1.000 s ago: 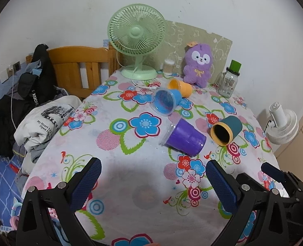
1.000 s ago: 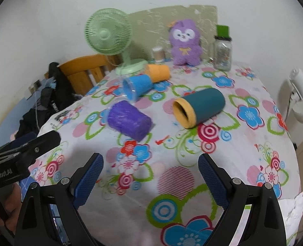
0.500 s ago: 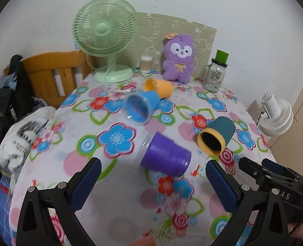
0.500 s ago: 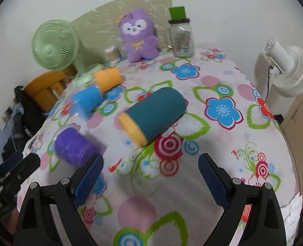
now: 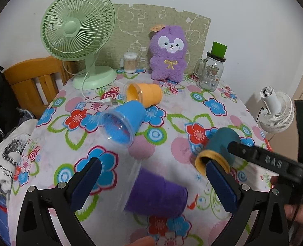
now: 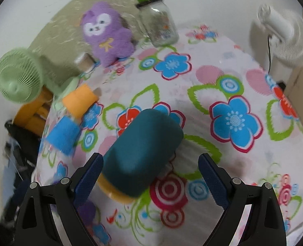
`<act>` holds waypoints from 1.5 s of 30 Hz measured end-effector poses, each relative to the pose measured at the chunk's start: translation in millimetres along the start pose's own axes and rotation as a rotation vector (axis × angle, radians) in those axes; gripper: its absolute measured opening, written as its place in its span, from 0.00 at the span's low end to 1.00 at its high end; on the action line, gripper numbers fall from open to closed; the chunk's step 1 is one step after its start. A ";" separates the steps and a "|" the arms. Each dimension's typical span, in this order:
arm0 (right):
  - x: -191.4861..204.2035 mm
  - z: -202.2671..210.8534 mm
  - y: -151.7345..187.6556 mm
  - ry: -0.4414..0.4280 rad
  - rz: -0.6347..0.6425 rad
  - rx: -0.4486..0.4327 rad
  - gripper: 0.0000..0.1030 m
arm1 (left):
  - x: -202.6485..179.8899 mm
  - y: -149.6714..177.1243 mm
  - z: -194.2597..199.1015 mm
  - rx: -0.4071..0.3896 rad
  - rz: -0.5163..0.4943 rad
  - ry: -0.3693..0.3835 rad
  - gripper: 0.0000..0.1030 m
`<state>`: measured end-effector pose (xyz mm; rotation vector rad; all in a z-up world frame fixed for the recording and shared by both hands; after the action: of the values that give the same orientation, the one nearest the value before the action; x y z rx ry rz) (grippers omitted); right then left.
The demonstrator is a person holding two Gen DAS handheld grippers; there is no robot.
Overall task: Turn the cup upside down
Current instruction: 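Close the right gripper around the teal cup's body, then lift the teal cup and rotate it so the yellow rim faces down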
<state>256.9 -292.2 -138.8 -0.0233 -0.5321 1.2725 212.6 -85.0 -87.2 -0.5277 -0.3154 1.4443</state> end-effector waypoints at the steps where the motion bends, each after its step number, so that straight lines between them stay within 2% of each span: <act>1: -0.1 -4.8 -2.8 -0.003 -0.009 0.011 0.93 | -0.4 -2.4 -2.7 0.003 -0.001 0.002 1.00; 5: 1.0 -19.3 -8.9 -0.029 -0.034 0.048 0.93 | -7.4 -9.1 -13.3 0.026 -0.021 0.018 1.00; 9: 7.0 -28.3 -17.4 -0.019 -0.038 0.065 0.93 | -10.9 -9.0 -18.7 0.037 -0.031 0.024 1.00; 11: 8.8 -37.2 -22.1 -0.047 -0.047 0.084 0.92 | -11.3 -8.1 -19.1 0.037 -0.032 0.023 1.00; 12: 10.0 -41.9 -24.4 -0.056 -0.048 0.091 0.91 | -10.7 -8.1 -19.2 0.037 -0.030 0.025 1.00; 13: 11.5 -44.9 -26.6 -0.053 -0.040 0.085 0.80 | -9.7 -8.4 -19.1 0.036 -0.027 0.025 1.00; 14: 13.2 -46.9 -28.9 -0.046 -0.026 0.077 0.75 | -8.5 -8.3 -18.2 0.035 -0.024 0.025 1.00; 17: 19.7 -45.7 -30.4 -0.062 0.002 0.066 0.70 | -3.4 -7.0 -14.7 0.029 -0.015 0.018 1.00; 22: 40.8 -28.3 -23.3 -0.078 0.084 0.027 0.68 | 9.2 -2.5 -4.9 0.017 0.012 0.013 1.00; 34: 62.7 32.4 23.8 -0.131 0.207 -0.031 0.66 | 24.1 34.1 32.8 -0.014 0.059 0.028 1.00; 41: 66.7 70.3 71.8 -0.154 0.295 -0.032 0.66 | 31.0 62.8 55.2 -0.023 0.075 0.021 1.00; 45: 66.7 88.0 107.8 -0.149 0.371 0.001 0.66 | 36.5 83.1 71.3 -0.033 0.082 0.021 1.00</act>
<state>138.1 -222.0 -69.8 -0.0278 -0.6765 1.6455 109.5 -34.6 -74.1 -0.5878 -0.3043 1.5137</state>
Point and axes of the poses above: each gripper's, at about its wrist camera, not at the fingertips, and z roughly against the way its jaws point, x to its left, y to its underside, the point moved 6 cm from there along -z, roughly the way its jaws point, and after that the axes turned 12 degrees about x, right-handed, at the moved point
